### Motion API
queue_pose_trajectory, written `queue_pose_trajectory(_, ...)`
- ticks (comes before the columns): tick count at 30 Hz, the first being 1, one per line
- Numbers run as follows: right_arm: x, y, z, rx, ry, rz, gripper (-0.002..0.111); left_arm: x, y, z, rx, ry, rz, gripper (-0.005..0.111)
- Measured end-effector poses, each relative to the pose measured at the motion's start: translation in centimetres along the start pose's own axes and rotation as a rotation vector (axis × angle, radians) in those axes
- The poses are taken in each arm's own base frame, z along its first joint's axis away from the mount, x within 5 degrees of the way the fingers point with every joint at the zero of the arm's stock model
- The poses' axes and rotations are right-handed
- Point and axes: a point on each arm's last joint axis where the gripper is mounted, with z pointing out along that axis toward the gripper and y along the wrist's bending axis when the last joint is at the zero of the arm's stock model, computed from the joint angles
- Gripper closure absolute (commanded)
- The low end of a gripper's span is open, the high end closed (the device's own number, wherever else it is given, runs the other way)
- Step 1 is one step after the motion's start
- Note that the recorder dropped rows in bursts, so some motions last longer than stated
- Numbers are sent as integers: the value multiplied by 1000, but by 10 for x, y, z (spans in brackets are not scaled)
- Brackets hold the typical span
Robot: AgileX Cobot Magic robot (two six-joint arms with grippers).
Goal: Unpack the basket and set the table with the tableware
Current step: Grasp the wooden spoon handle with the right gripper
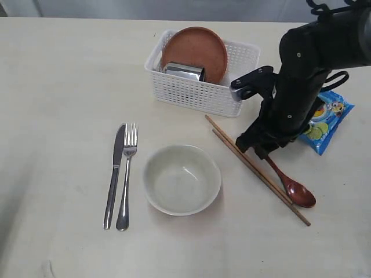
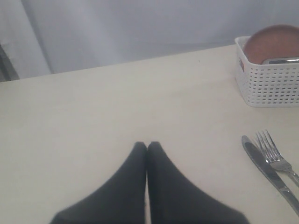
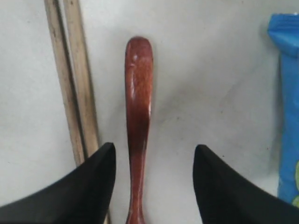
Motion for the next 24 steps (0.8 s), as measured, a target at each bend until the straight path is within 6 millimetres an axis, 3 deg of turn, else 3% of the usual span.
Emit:
queue_pose_trajectory(7,-5,0,0,6,-52,-38,59,0,0,0,0,0,0,107)
queue_pose_trajectory(15,4,2,9,1,-47,-40,59,0,0,0,0,0,0,107)
queue_pose_trajectory(17,5,2,11,1,-52,-40,66,0,0,0,0,0,0,107)
queue_pose_trajectory(24,8,3,16,-1,-58,-42,108,0,0,0,0,0,0,107)
